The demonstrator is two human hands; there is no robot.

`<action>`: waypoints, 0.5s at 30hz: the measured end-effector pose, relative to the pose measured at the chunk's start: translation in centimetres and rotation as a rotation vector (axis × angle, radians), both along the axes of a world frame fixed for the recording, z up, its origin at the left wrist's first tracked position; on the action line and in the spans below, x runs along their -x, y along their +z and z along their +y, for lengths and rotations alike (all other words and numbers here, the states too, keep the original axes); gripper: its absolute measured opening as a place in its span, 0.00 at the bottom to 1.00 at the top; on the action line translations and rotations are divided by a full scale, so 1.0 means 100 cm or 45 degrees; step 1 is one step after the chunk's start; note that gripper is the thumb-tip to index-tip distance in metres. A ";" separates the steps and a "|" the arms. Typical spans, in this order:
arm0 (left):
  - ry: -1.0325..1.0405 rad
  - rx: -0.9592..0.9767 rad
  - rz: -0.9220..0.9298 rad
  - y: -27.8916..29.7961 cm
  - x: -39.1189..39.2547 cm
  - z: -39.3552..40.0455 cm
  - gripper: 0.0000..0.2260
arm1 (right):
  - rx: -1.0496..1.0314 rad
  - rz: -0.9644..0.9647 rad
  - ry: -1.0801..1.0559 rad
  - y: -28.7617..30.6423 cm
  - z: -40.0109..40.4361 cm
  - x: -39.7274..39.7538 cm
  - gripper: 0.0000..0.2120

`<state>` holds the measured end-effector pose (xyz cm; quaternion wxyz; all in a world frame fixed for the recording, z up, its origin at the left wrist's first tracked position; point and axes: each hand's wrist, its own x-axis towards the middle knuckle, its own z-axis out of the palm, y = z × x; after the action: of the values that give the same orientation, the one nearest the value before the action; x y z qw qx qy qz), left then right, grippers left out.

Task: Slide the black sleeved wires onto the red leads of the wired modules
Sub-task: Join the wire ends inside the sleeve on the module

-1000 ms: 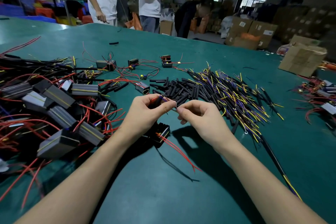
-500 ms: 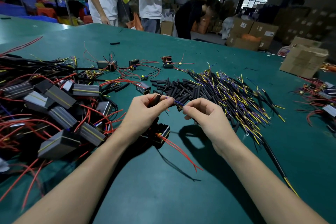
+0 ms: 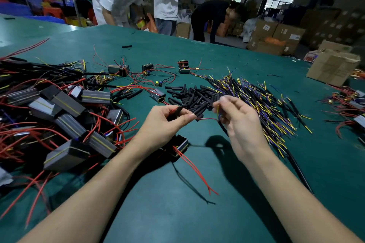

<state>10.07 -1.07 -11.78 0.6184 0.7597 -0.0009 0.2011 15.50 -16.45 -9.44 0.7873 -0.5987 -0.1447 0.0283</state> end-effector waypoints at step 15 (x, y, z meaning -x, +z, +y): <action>0.100 0.210 0.135 -0.002 -0.004 0.005 0.04 | 0.405 -0.386 0.091 -0.010 0.000 0.005 0.06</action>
<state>10.50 -0.59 -11.96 0.6698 0.7152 0.0781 0.1840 15.02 -16.44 -10.46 0.6505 -0.7074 -0.2763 -0.0119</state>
